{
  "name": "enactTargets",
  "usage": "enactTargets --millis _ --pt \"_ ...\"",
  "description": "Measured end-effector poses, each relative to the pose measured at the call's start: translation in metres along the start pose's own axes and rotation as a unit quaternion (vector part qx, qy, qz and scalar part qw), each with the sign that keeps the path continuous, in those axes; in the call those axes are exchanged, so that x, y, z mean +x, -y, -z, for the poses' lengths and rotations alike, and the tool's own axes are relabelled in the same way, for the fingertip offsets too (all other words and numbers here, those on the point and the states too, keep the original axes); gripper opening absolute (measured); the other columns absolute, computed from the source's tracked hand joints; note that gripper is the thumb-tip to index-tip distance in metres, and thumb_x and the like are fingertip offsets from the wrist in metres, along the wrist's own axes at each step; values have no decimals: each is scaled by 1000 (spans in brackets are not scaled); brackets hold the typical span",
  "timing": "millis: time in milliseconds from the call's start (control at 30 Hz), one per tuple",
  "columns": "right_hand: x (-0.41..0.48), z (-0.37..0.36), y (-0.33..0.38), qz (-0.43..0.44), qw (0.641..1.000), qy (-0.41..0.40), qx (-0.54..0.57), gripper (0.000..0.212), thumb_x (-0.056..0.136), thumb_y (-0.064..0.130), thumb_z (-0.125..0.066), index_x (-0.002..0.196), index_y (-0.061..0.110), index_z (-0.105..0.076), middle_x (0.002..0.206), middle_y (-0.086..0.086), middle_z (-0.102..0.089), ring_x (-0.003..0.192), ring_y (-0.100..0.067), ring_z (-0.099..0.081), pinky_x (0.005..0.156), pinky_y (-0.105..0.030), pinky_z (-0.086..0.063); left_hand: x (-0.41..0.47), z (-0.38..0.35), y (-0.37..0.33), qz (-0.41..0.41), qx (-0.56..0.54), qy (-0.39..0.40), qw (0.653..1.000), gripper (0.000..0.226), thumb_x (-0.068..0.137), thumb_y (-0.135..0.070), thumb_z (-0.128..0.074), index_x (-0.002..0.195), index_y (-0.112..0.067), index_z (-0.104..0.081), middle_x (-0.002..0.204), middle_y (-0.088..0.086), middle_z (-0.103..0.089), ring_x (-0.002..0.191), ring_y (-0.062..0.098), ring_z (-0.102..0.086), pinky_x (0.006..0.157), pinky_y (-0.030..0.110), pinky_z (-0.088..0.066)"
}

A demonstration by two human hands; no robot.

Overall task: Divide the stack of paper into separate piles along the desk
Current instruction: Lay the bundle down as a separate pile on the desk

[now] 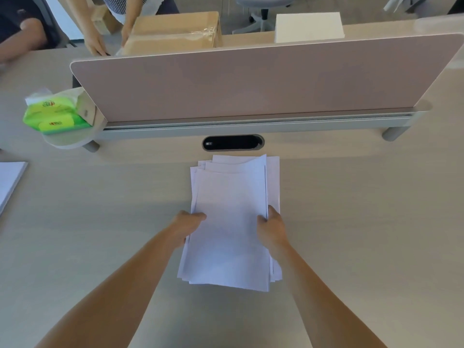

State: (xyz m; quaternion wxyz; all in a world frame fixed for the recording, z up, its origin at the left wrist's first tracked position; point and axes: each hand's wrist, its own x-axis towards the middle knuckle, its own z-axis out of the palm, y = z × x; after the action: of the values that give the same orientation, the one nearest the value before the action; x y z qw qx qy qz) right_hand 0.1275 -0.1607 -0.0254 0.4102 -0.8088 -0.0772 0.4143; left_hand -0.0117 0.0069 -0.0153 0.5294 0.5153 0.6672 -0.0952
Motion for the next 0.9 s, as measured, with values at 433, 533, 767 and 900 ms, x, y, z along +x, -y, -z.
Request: enactTargets --millis 433,533,767,900 --pt "-25 25 25 23 953 95 286 23 96 3 -54 102 18 -71 100 -6 -76 90 -25 -70 88 -43 -56 -41 45 -25 -172 -94 49 979 42 77 -37 -79 106 -7 -73 100 11 -75 88 25 -71 86 41 -57" --pt "-40 23 43 70 946 90 304 26 93 -2 -55 101 17 -71 90 2 -77 84 -20 -70 79 -33 -57 -65 70 -29 -185 -144 127 964 26 85 -19 -73 106 -5 -72 110 18 -73 92 31 -72 90 49 -56" --pt "-82 -8 97 184 945 103 249 20 97 23 -60 115 23 -68 110 4 -74 103 -14 -70 88 -32 -55 -104 134 -14 -323 -223 112 913 18 75 -13 -78 93 -12 -76 97 8 -77 87 24 -74 80 42 -60" --pt "-101 -42 116 221 944 102 222 21 99 28 -56 112 18 -70 103 3 -75 97 -17 -71 84 -35 -58 -112 174 15 -374 -241 73 892 29 70 -15 -85 98 -12 -77 108 12 -75 98 29 -72 84 42 -58"
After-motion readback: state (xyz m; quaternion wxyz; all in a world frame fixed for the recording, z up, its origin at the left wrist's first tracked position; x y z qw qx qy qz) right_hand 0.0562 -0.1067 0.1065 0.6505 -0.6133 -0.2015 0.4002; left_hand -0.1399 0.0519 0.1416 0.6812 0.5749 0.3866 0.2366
